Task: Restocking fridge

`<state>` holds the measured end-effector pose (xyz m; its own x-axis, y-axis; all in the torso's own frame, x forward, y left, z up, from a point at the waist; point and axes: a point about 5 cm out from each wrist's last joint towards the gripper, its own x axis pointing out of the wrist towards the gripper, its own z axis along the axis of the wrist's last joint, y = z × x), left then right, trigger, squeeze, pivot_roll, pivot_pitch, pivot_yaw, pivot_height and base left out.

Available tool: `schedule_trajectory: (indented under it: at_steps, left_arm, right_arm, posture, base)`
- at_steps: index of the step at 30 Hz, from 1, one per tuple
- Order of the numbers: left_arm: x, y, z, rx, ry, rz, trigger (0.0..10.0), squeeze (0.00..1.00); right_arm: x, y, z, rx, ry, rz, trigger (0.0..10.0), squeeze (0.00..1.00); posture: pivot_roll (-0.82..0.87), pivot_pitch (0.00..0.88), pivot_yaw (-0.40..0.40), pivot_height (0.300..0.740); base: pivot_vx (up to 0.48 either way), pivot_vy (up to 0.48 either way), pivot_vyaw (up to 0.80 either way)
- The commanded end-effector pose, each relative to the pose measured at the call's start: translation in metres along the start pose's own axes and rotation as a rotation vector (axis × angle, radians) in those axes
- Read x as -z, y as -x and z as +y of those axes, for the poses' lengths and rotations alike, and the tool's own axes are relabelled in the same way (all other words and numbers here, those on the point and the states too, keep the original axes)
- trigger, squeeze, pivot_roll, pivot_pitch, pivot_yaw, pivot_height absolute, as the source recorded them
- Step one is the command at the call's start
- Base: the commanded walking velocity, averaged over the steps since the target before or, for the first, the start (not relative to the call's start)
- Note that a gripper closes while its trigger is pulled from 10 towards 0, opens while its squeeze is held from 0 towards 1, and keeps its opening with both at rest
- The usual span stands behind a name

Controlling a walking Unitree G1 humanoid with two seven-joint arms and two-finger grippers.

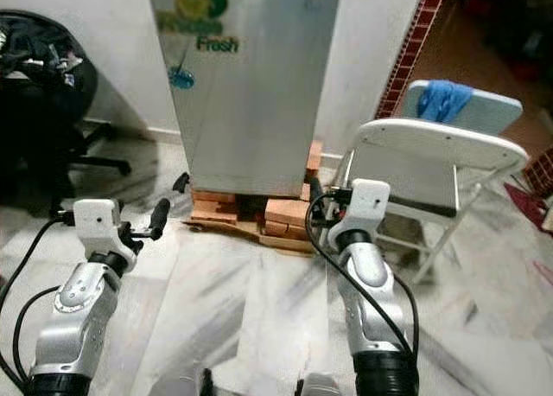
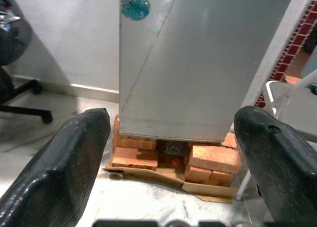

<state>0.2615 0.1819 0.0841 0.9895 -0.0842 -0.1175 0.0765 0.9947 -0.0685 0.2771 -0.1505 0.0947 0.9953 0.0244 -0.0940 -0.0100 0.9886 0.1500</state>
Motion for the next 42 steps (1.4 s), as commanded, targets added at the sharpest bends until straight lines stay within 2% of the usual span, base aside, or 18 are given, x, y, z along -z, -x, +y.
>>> schedule_trajectory:
  at_steps: [1, 6, 9, 13, 23, 27, 34, 42]
  left_arm:
    - [-0.004, 0.001, 0.006, -0.004, -0.028, -0.017, 10.0, 0.00]
    - [-0.005, 0.001, 0.009, -0.006, -0.033, -0.026, 10.0, 0.00]
    - [-0.005, 0.000, 0.008, -0.001, -0.032, -0.030, 10.0, 0.00]
    - [-0.005, 0.000, 0.008, 0.000, -0.034, -0.028, 10.0, 0.00]
    - [-0.002, 0.002, 0.006, -0.002, -0.032, -0.022, 10.0, 0.00]
    - [-0.002, 0.002, 0.005, 0.009, -0.029, -0.027, 10.0, 0.00]
    - [-0.001, 0.004, 0.003, 0.027, -0.029, -0.029, 10.0, 0.00]
    - [-0.003, 0.002, 0.002, 0.038, -0.052, -0.037, 10.0, 0.00]
  right_arm:
    - [-0.001, -0.001, 0.007, -0.012, -0.020, 0.017, 10.0, 0.00]
    - [-0.002, -0.004, 0.005, -0.027, -0.061, 0.039, 10.0, 0.00]
    - [-0.003, -0.006, -0.002, 0.011, -0.011, 0.031, 10.0, 0.00]
    - [-0.005, -0.004, -0.002, 0.038, -0.065, 0.003, 10.0, 0.00]
    - [-0.006, -0.003, -0.004, 0.060, -0.066, -0.003, 10.0, 0.00]
    - [-0.004, -0.003, -0.001, 0.029, -0.074, 0.015, 10.0, 0.00]
    - [-0.001, -0.004, -0.003, 0.041, -0.066, 0.036, 10.0, 0.00]
    - [-0.002, -0.005, -0.004, 0.049, -0.043, 0.029, 10.0, 0.00]
  posture:
    - [0.00, 0.049, -0.041, 0.740]
    - [-0.01, 0.063, -0.041, 0.740]
    - [0.00, 0.058, -0.042, 0.740]
    - [0.00, 0.062, -0.043, 0.740]
    - [-0.01, 0.063, -0.047, 0.740]
    - [-0.01, 0.063, -0.049, 0.740]
    - [-0.01, 0.065, -0.051, 0.740]
    - [-0.01, 0.061, -0.046, 0.740]
  base:
    - [0.000, 0.480, 0.00]
    - [0.000, 0.480, 0.00]
    - [0.000, 0.471, 0.00]
    - [0.000, 0.470, -0.43]
    - [0.000, 0.471, -0.09]
    - [0.000, 0.463, 0.00]
    - [0.000, 0.425, -0.80]
    - [0.295, 0.378, -0.80]
